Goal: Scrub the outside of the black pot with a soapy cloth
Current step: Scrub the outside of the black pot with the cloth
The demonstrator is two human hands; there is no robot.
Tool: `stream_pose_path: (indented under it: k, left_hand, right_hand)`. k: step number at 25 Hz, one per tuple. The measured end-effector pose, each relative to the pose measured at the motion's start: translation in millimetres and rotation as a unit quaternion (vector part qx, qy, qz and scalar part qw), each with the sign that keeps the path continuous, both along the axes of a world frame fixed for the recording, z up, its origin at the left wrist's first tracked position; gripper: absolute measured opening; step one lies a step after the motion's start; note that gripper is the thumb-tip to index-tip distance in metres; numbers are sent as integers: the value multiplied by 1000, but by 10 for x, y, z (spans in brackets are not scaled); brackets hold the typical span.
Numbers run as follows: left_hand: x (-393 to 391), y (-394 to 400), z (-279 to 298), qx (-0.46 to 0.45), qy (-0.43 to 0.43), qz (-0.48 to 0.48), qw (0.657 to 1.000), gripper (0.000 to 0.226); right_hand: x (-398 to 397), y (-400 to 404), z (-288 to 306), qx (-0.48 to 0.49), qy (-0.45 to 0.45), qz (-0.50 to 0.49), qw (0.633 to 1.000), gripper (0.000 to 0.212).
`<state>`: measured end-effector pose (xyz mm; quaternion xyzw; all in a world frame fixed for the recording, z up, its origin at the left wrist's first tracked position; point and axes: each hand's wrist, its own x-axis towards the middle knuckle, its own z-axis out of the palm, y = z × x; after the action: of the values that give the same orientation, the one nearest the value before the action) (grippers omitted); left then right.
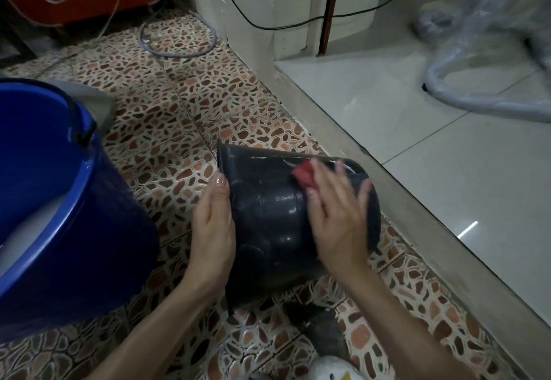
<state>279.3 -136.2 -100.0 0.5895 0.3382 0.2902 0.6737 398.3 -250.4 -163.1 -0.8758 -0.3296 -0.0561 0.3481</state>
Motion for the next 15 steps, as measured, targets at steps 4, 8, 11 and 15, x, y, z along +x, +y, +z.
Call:
stream_pose_path:
  k: [4, 8, 11, 15]
  left_hand:
    - [-3, -19, -16, 12, -10, 4, 1000, 34]
    - [15, 7, -85, -9, -26, -2, 1000, 38]
    - [1, 55, -98, 3, -41, -18, 999, 41]
    - [-15, 118, -101, 24, -64, -30, 997, 41]
  right_hand:
    - [470, -324, 64, 66, 134, -135, 979, 44]
    - [-191, -110, 342, 209, 77, -1, 975, 40]
    - [-633, 166, 197, 111, -51, 196, 973, 37]
    - [-423, 462, 280, 45, -65, 143, 987, 39]
